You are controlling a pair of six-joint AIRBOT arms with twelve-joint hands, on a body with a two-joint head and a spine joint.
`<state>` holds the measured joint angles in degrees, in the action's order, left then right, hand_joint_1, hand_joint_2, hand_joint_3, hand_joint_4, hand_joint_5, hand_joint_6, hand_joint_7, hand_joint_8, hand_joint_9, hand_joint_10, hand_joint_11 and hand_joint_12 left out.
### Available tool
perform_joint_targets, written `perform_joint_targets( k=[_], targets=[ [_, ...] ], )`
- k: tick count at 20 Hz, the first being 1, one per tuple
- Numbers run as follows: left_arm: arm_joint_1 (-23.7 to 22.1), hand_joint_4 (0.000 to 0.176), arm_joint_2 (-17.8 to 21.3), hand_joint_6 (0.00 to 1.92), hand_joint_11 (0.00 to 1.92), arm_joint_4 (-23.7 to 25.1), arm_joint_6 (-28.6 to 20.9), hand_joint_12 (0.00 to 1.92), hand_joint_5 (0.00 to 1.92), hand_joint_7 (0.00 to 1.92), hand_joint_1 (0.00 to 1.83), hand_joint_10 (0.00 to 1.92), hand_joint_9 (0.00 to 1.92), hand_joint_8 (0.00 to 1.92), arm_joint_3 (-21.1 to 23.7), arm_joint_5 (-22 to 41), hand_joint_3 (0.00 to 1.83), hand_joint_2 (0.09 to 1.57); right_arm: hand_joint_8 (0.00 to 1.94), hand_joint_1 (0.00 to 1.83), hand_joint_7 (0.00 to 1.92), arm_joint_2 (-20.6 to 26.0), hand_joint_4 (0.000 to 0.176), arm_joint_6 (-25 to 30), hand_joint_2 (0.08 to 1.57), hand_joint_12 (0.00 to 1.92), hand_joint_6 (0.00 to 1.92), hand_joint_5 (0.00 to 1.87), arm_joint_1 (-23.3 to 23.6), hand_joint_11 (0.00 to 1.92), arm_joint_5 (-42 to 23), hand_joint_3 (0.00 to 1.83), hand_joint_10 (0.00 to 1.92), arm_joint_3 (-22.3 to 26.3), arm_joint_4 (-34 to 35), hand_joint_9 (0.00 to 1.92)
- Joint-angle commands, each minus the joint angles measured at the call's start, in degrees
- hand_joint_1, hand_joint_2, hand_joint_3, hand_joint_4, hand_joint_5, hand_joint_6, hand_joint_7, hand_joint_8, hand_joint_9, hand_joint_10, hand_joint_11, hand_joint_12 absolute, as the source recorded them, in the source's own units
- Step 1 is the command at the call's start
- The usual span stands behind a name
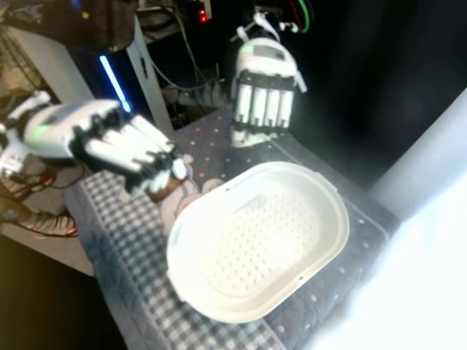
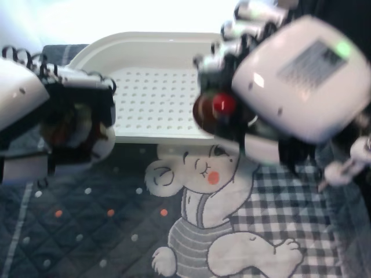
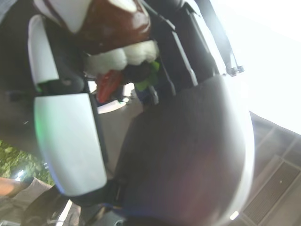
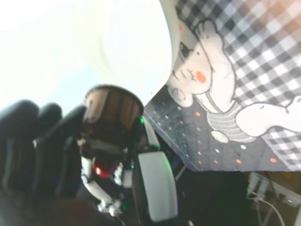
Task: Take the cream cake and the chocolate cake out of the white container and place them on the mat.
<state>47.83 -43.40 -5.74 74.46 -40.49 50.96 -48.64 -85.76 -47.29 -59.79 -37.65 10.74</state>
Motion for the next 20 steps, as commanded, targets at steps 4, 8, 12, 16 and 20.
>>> perform_joint_targets(
  k=[4, 8, 12, 16, 20],
  targets=[
    [3.53, 0.0, -0.71, 1.39, 0.62, 0.36, -4.64, 1.52, 0.64, 0.75, 1.32, 1.48, 0.77, 1.27, 1.87, 7.53, 0.0, 1.23, 1.29, 1.28, 0.98, 0.73, 0.0, 4.38, 1.11, 1.92, 0.57, 1.07, -4.57, 0.5, -7.65, 0.0, 1.6, 2.43, -0.8, 0.64],
    [6.71, 0.0, -2.56, 1.38, 0.66, -0.38, -8.34, 1.49, 0.68, 0.83, 1.16, 0.96, 0.83, 1.29, 1.82, 5.25, 0.0, 1.24, 1.15, 1.27, 1.05, 0.08, 0.0, 8.26, 1.11, 1.87, 0.76, 0.97, -9.09, 0.46, -7.64, 0.0, 1.43, 3.59, 0.96, 0.65],
    [8.82, 0.0, -4.35, 1.16, 0.74, -0.35, -12.57, 1.61, 0.69, 0.78, 1.34, 1.5, 0.85, 1.32, 0.91, 3.19, 0.0, 1.21, 1.07, 1.29, 1.1, -1.06, 0.0, 11.68, 1.08, 1.81, 0.67, 1.05, -11.72, 0.52, -6.84, 0.0, 1.39, 3.98, 1.05, 0.73],
    [10.66, 0.0, -4.94, 1.34, 0.56, -0.37, -16.01, 1.78, 0.58, 0.8, 1.18, 1.39, 0.65, 1.51, 0.09, 2.82, 0.0, 1.27, 0.95, 1.28, 1.15, -1.21, 0.0, 11.69, 1.08, 1.69, 0.81, 0.98, -12.71, 0.61, -4.51, 0.0, 1.22, 4.62, 1.36, 0.89],
    [11.21, 0.0, -5.52, 0.45, 0.15, -0.75, -18.0, 1.56, 0.54, 0.51, 0.67, 0.94, 0.36, 0.58, -0.71, 2.98, 0.0, 1.11, 0.71, 0.97, 0.9, -1.27, 0.0, 12.08, 1.05, 1.51, 0.58, 0.8, -13.21, 0.53, -3.71, 0.0, 0.98, 4.67, 1.47, 0.79]
  ],
)
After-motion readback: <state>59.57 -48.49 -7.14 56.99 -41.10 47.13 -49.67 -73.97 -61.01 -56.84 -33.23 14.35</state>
